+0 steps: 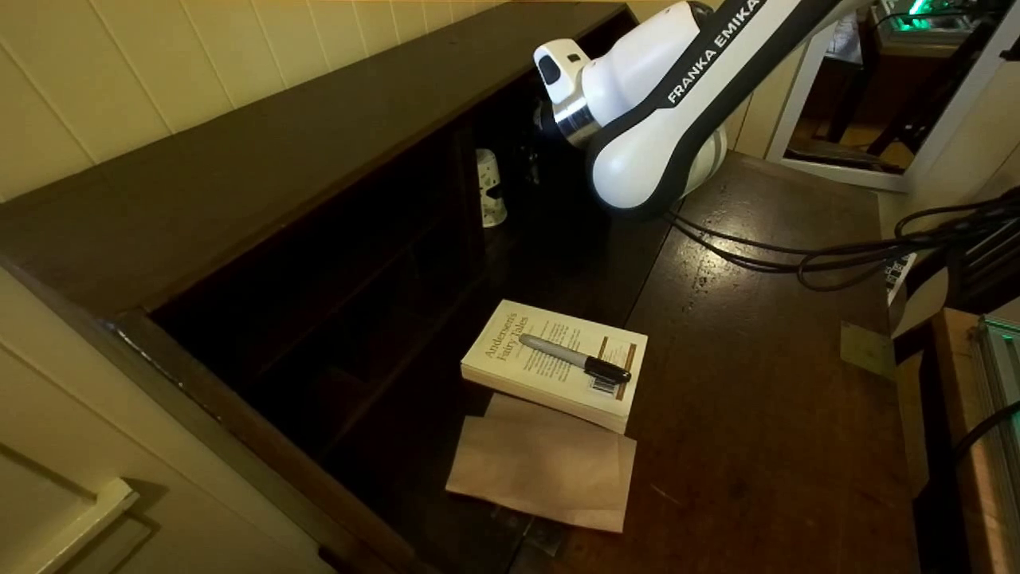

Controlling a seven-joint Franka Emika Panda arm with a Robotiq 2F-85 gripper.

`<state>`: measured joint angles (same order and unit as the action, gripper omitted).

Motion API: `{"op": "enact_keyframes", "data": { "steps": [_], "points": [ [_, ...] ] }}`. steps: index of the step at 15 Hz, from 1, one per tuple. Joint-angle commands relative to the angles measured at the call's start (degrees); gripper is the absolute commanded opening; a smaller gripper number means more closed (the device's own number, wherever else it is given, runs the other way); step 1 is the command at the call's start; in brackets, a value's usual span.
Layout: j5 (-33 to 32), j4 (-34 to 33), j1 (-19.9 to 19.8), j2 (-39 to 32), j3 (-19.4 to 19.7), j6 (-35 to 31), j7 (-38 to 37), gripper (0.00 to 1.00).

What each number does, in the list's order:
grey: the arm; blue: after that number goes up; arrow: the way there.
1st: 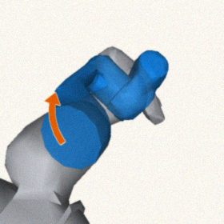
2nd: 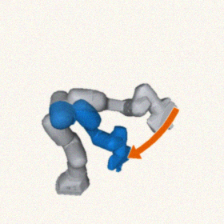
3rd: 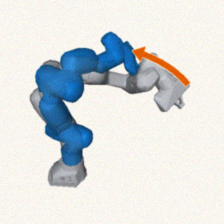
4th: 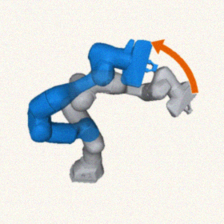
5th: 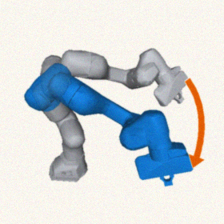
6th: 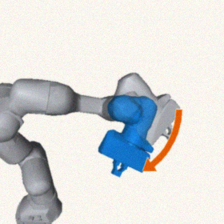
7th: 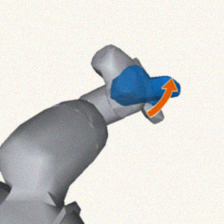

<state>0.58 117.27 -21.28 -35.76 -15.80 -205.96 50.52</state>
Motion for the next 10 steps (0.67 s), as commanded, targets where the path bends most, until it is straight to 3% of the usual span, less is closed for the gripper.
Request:
{"op": "enact_keyframes", "data": {
  "steps": [1, 10],
  "points": [
    [-3.1, -2.1, -2.6, -3.2, -2.4, -1.3, -0.9, 1.0],
    [-3.7, -4.7, -6.2, -6.1, -6.8, -1.6, -1.6, 1.0]
  ]
}}
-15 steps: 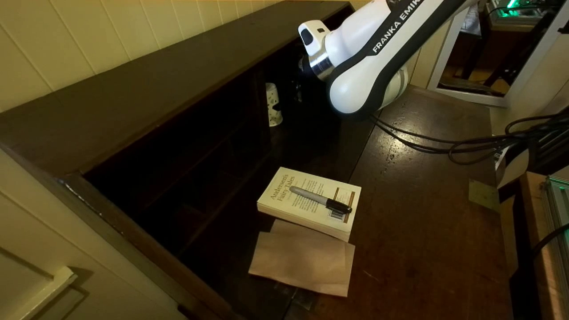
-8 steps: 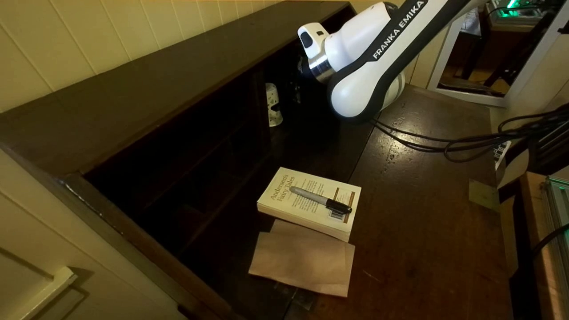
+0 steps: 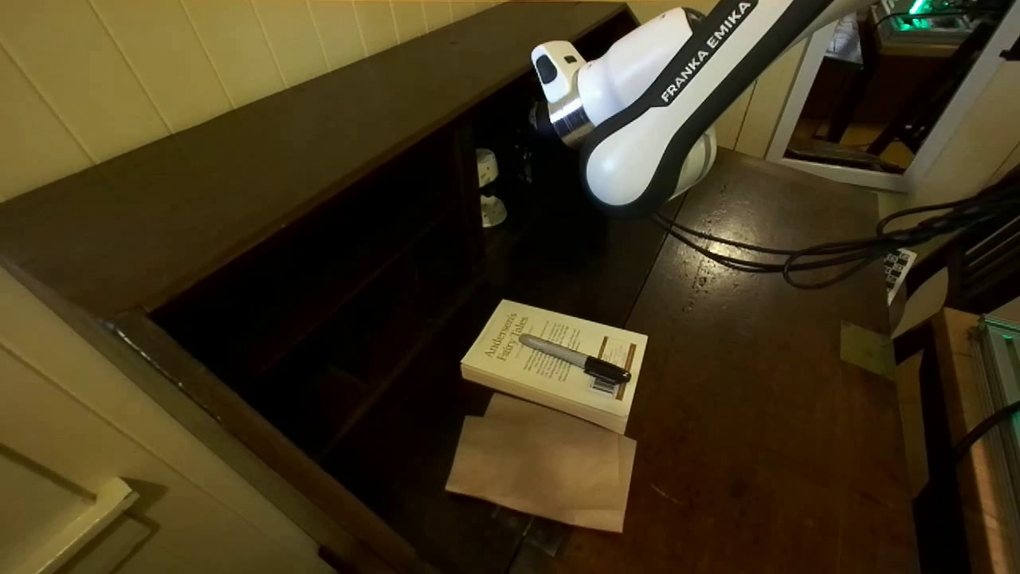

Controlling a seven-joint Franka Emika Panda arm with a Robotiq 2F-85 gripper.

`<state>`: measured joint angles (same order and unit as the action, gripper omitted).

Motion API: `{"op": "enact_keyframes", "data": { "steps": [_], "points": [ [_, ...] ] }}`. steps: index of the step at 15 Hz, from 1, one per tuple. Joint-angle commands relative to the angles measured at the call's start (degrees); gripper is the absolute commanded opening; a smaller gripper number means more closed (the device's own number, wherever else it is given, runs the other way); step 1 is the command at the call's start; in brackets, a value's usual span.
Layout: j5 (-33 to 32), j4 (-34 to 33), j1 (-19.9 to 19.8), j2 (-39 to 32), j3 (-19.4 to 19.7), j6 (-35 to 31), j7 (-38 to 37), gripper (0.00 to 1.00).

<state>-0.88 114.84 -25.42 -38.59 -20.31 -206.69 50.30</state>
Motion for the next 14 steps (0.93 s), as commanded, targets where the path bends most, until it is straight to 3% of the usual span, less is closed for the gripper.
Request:
{"op": "enact_keyframes", "data": {
  "steps": [1, 14],
  "points": [
    [-2.2, -2.3, -2.3, -3.5, -2.6, -0.7, -1.3, 1.0],
    [0.3, -0.1, -6.8, -1.5, -8.1, 7.1, -2.0, 1.0]
  ]
}}
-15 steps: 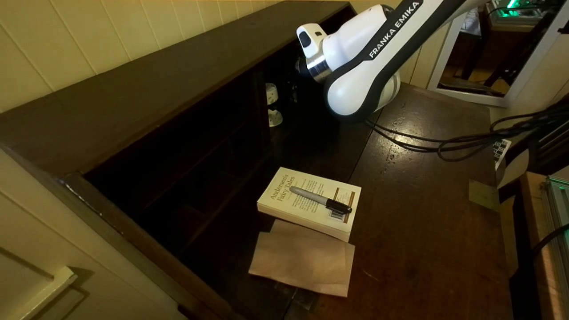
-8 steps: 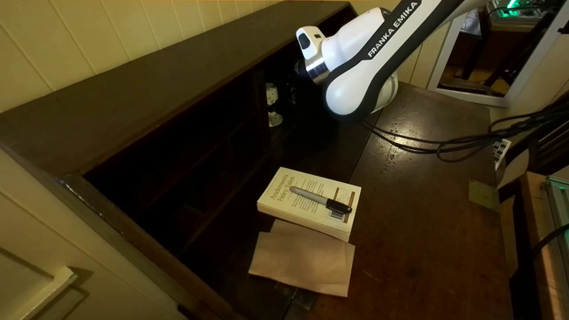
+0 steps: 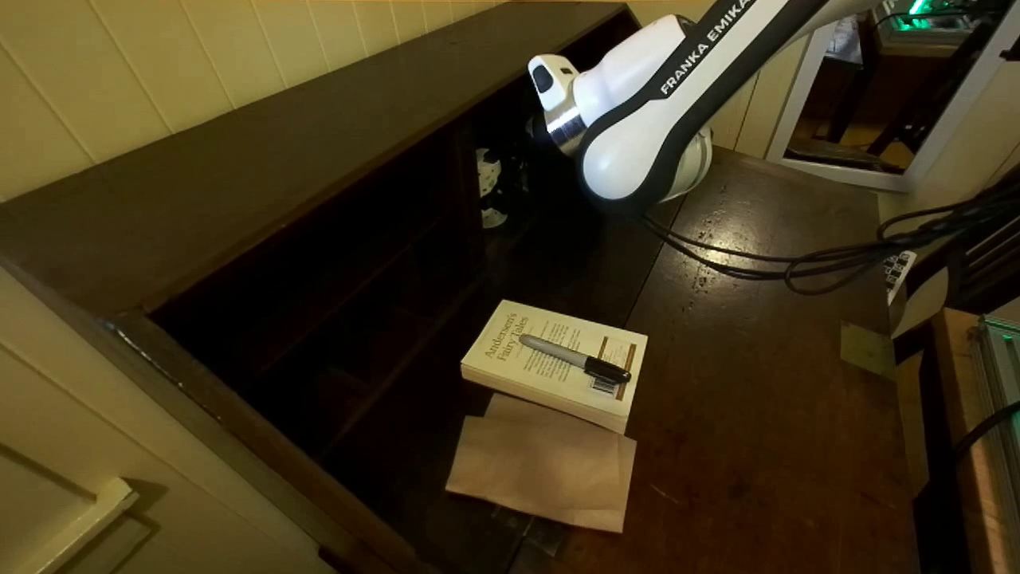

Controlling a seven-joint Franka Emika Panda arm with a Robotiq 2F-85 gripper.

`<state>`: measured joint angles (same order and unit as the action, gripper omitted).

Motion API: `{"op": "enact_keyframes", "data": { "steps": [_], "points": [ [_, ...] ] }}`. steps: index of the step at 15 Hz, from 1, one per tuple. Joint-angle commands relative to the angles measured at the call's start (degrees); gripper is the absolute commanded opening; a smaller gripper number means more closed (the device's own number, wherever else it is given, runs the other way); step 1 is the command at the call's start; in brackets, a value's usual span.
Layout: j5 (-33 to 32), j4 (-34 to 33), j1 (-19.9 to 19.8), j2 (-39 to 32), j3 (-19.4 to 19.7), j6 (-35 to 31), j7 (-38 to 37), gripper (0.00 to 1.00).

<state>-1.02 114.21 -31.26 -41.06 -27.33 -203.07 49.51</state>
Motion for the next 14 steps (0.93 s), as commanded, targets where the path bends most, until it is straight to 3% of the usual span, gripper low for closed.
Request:
{"op": "enact_keyframes", "data": {
  "steps": [1, 2, 3, 7, 8, 13, 14],
  "points": [
    [1.8, 1.4, -0.1, 2.5, -0.2, 4.4, -1.3, 1.0],
    [3.0, 1.8, 0.8, 3.5, 0.7, 5.1, -1.5, 1.0],
    [-3.6, 2.4, 5.1, 6.1, 7.3, 6.5, -11.9, 1.0],
    [-5.6, 4.5, 12.0, 11.9, 15.2, 13.7, -22.1, 1.0],
    [-0.4, 5.2, 12.1, 13.3, 14.3, 16.3, -17.9, 1.0],
    [-1.8, 7.2, 18.4, 19.1, 20.6, 28.9, -22.0, 1.0],
    [-4.7, 7.2, 18.9, 19.7, 21.4, 31.1, -24.8, 1.0]
  ]
}}
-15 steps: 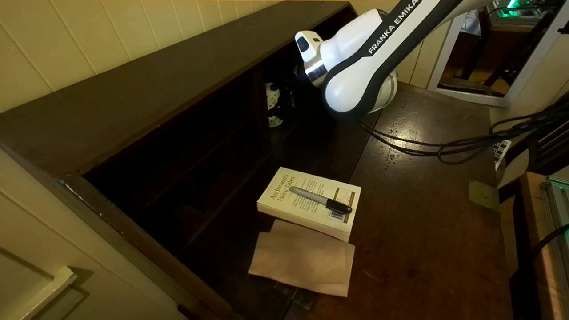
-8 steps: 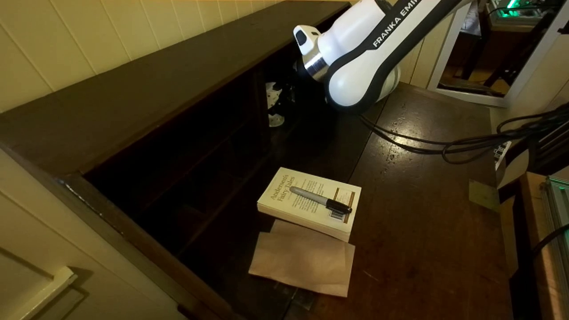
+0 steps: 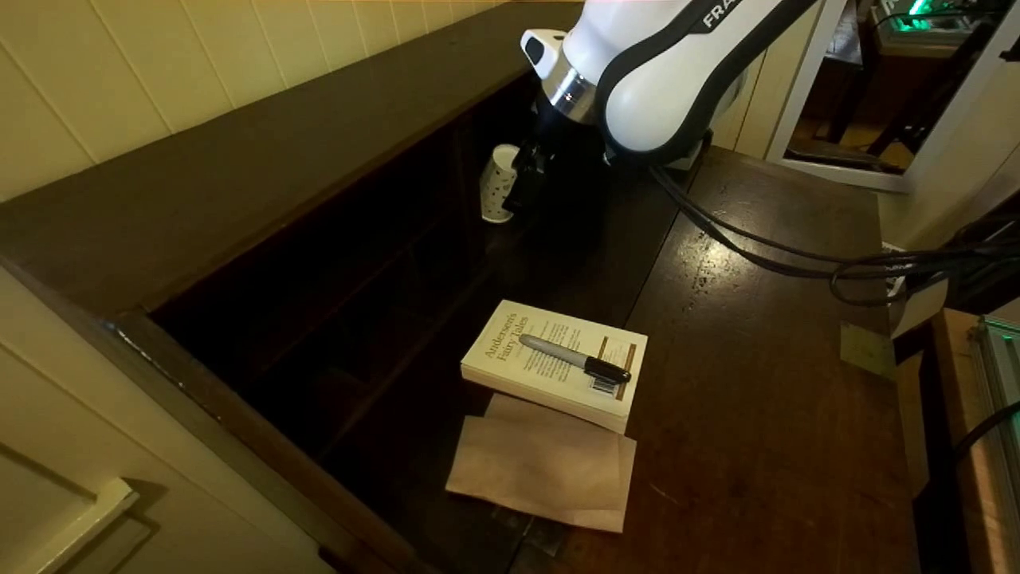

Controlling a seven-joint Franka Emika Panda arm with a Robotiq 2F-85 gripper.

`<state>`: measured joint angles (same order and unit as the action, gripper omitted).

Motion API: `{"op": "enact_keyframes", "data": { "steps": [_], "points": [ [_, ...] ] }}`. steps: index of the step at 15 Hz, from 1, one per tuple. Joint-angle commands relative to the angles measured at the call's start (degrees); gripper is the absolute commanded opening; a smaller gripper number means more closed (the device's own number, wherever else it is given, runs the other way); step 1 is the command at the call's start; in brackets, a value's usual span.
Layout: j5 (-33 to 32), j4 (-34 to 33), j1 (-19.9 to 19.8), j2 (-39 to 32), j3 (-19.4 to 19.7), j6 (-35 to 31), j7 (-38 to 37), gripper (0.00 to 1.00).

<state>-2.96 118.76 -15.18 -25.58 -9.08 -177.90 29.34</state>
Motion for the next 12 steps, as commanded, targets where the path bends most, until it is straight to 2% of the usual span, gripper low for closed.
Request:
{"op": "enact_keyframes", "data": {
  "steps": [1, 6, 8, 12],
  "points": [
    [-3.0, 2.5, 3.6, 4.7, 3.9, 8.1, -5.1, 1.0],
    [-4.9, 2.1, 7.3, 6.5, 7.4, 17.5, -6.9, 1.0],
    [-1.6, 2.5, 5.7, 7.1, 4.7, 16.8, -4.0, 1.0],
    [-1.6, 2.6, 4.7, 6.2, 3.3, 10.2, -1.0, 1.0]
  ]
}}
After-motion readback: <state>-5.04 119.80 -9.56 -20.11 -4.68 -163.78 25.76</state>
